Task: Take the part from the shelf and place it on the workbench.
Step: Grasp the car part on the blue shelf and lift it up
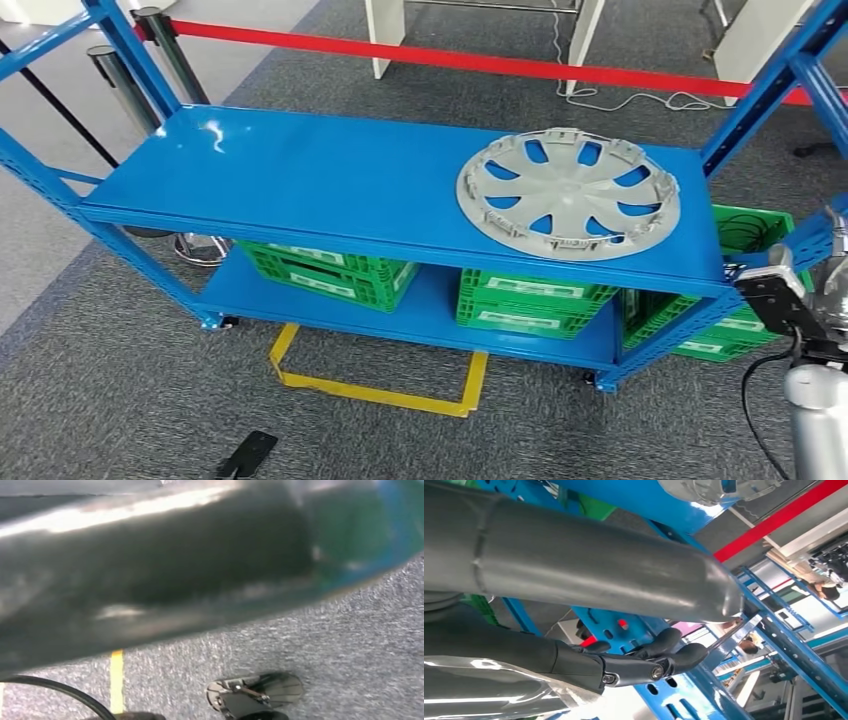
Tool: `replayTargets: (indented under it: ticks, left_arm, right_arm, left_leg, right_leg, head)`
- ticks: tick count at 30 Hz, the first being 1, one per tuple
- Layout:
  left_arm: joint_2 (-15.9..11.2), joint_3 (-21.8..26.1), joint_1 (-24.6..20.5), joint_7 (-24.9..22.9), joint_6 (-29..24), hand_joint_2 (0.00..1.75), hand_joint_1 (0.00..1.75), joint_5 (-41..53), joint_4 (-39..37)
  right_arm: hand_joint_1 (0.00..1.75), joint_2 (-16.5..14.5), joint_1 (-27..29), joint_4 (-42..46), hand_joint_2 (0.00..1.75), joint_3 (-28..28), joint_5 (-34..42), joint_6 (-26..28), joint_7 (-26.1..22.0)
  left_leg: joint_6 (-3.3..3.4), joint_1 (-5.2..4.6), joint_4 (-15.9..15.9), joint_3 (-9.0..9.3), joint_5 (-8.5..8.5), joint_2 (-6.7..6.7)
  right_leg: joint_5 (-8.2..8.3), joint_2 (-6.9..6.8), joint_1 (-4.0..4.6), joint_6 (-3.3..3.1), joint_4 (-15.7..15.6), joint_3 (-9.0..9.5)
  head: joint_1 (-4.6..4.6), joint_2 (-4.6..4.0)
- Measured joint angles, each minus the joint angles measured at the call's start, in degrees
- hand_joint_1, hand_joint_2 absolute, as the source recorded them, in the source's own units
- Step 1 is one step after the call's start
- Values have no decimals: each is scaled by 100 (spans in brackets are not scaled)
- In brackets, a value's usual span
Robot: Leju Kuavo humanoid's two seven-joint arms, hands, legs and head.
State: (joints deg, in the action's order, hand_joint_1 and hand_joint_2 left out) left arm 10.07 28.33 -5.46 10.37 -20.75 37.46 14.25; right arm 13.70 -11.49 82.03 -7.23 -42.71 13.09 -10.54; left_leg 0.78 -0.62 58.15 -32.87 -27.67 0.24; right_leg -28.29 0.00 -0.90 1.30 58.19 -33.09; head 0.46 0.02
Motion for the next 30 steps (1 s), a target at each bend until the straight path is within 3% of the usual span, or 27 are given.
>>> replayTargets:
  ticks: [2,3,5,7,8,9,11,13,15,17,19,21,22,23,24,27,28,30]
  left_arm:
    - [2,0,-3,-1,1,0,0,0,0]
    - [1,0,-5,-1,1,0,0,0,0]
    - [1,0,1,-2,1,0,0,1,0]
    - [-2,0,17,-5,1,0,0,5,0]
    - [-5,0,22,-7,1,0,0,10,0]
    - [-8,0,22,-8,1,0,0,16,0]
    - [-5,0,9,-11,1,0,0,25,0]
    - [4,0,-3,-18,4,0,0,40,0]
    - [6,1,6,-22,10,0,0,59,0]
    - [10,1,17,-25,16,0,0,78,0]
    - [18,-1,15,-26,18,0,0,97,0]
    - [21,-1,16,-26,18,0,0,108,0]
    - [22,0,19,-26,18,0,0,112,0]
    - [22,1,20,-26,18,0,0,115,0]
    - [22,1,19,-27,18,0,0,119,0]
    - [30,2,10,-27,18,0,0,146,0]
    - [33,2,9,-28,18,0,0,162,0]
    - [43,2,12,-39,19,0,0,196,0]
  right_arm:
    - [0,7,-24,0,0,45,-1,-4,2]
    - [0,9,-41,-3,0,58,-1,-8,7]
    - [0,10,-70,-22,0,70,-7,-22,26]
    - [0,12,-83,-67,0,80,-33,-40,57]
    - [0,15,-96,-96,0,85,-55,-47,75]
    - [0,20,-120,-127,0,88,-75,-51,90]
    - [0,40,-200,-186,0,91,-104,-58,105]
    - [0,62,-286,-231,0,100,-116,-61,105]
    - [0,70,-324,-270,0,115,-124,-63,106]
    - [0,71,-330,-307,0,135,-127,-64,107]
    - [0,71,-338,-328,0,162,-131,-63,105]
    - [0,71,-322,-332,0,196,-137,-60,103]
    - [0,71,-300,-331,0,218,-143,-54,100]
    - [0,71,-272,-323,0,242,-147,-42,93]
    - [0,70,-241,-301,0,267,-150,-25,82]
    - [0,61,-163,-111,0,355,-146,51,26]
    - [0,53,-140,-25,0,395,-147,68,9]
    - [0,25,-68,153,0,508,-175,74,-26]
  left_leg:
    - [-65,8,148,-45,-113,-4]
    - [-99,18,363,-132,-253,-10]
    - [-151,60,1065,-432,-630,-13]
    - [-194,118,1551,-624,-792,-12]
    - [-218,149,1500,-580,-712,-12]
    - [-246,183,1246,-438,-547,-11]
    - [-311,236,515,-63,-237,-19]
    - [-280,241,131,97,-141,-43]
    - [-168,210,110,65,-132,-60]
    - [-66,193,93,49,-96,-64]
    - [22,177,76,37,-72,-66]
    - [74,136,77,24,-76,-65]
    - [88,114,77,21,-80,-66]
    - [97,96,78,22,-83,-69]
    - [103,81,79,26,-88,-75]
    - [92,51,92,41,-117,-98]
    - [73,42,101,28,-122,-102]
    - [28,36,108,-1,-117,-102]
  right_leg:
    - [27,-10,-26,-71,-35,19]
    - [42,-20,-42,-103,-51,25]
    - [58,-41,-47,-133,-54,13]
    - [77,-56,-61,-121,-51,-6]
    - [88,-57,-77,-103,-46,-15]
    - [96,-57,-102,-76,-37,-21]
    - [96,-49,-133,12,8,-51]
    - [109,-34,-134,120,41,-95]
    - [153,-32,-150,210,5,-108]
    - [104,-37,-181,256,40,-159]
    - [-170,-30,-178,244,482,-387]
    - [-527,-20,-140,216,1271,-751]
    - [-622,-18,-119,199,1579,-898]
    - [-614,-16,-100,178,1694,-955]
    - [-500,-15,-82,149,1586,-901]
    - [1,-14,-34,56,525,-367]
    - [53,-15,-18,37,274,-232]
    - [25,-8,12,18,127,-141]
  head:
    - [-14,0]
    - [-22,0]
    - [-36,0]
    - [-34,0]
    - [-34,0]
    - [-34,0]
    - [-46,0]
    - [-58,0]
    - [-57,0]
    - [-54,0]
    - [-41,0]
    - [-31,0]
    - [-31,0]
    - [-31,0]
    - [-32,0]
    - [-33,0]
    - [-33,0]
    - [-35,0]
